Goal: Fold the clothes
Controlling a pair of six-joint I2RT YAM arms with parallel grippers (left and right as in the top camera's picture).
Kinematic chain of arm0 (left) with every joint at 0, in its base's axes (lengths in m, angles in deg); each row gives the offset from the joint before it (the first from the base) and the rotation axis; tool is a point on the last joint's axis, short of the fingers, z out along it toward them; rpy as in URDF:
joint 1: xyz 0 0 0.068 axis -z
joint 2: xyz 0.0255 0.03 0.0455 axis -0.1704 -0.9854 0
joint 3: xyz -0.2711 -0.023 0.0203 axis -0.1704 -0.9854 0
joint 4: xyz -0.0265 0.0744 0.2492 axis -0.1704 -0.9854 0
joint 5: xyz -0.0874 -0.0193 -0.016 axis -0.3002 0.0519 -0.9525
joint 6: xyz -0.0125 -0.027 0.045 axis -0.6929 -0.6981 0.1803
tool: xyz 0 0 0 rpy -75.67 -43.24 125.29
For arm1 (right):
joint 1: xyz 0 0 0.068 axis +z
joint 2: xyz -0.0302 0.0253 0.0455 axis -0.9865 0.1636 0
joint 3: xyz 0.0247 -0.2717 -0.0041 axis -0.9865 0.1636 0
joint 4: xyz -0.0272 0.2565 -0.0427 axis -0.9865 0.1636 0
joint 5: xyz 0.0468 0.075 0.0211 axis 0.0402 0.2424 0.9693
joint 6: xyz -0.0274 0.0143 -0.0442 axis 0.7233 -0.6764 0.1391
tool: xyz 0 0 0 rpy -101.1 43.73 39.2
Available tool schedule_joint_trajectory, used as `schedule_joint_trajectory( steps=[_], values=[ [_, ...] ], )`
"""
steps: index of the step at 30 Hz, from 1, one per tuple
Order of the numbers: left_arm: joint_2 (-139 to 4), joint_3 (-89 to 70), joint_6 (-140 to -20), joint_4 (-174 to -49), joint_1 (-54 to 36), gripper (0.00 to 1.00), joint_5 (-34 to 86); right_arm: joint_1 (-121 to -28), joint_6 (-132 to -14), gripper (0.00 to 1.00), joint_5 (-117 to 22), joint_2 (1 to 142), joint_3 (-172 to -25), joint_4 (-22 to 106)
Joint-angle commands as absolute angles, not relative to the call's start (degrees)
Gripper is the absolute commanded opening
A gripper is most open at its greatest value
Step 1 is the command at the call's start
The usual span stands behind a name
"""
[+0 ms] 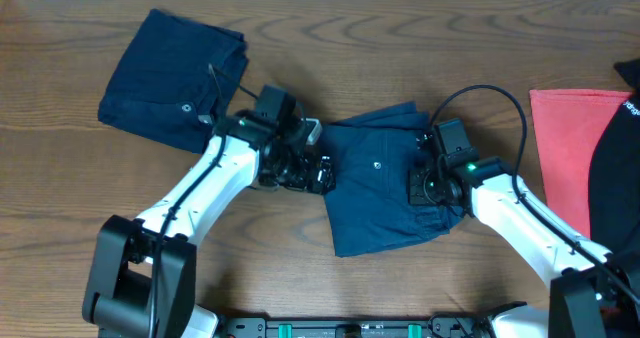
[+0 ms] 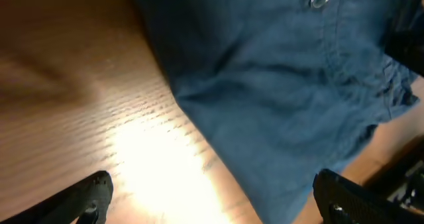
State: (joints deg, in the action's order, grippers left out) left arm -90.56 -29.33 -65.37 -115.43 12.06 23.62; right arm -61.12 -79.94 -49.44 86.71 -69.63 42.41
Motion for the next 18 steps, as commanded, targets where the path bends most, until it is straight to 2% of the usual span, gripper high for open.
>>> schedule_joint_trajectory(
  steps=[1, 6, 7, 10, 11, 12, 18],
  values=[
    [-90.86, -34.36, -71.75, -110.73, 11.91, 0.98, 21.32, -61.05, -82.0, 0.09, -50.78, 87.95, -69.5, 42.28],
    [-90.95, -40.59, -78.66, -104.63, 11.91, 0.98, 21.3, -61.05, -82.37, 0.09, -50.8, 88.28, -69.5, 42.24],
    [-90.95, -40.98, -78.63, -104.02, 11.91, 0.93, 21.28, -61.08, -82.35, 0.09, -50.8, 88.28, -69.5, 42.24],
    [-90.95, -41.05, -78.59, -103.24, 11.91, 0.42, 19.07, -61.12, -78.22, 0.01, -49.95, 87.67, -69.61, 41.02],
    [-90.95, -41.05, -78.37, -103.17, 11.91, 0.19, 17.82, -61.14, -76.88, 0.01, -49.14, 87.06, -69.74, 40.34],
    [-90.91, -41.05, -77.65, -103.19, 11.91, 0.06, 15.95, -61.14, -74.98, 0.01, -47.45, 85.66, -70.11, 39.53],
    [-87.63, -39.67, -73.61, -107.32, 12.85, 0.06, 14.35, -61.32, -72.86, 0.01, -46.06, 79.19, -72.74, 37.08]
  ],
)
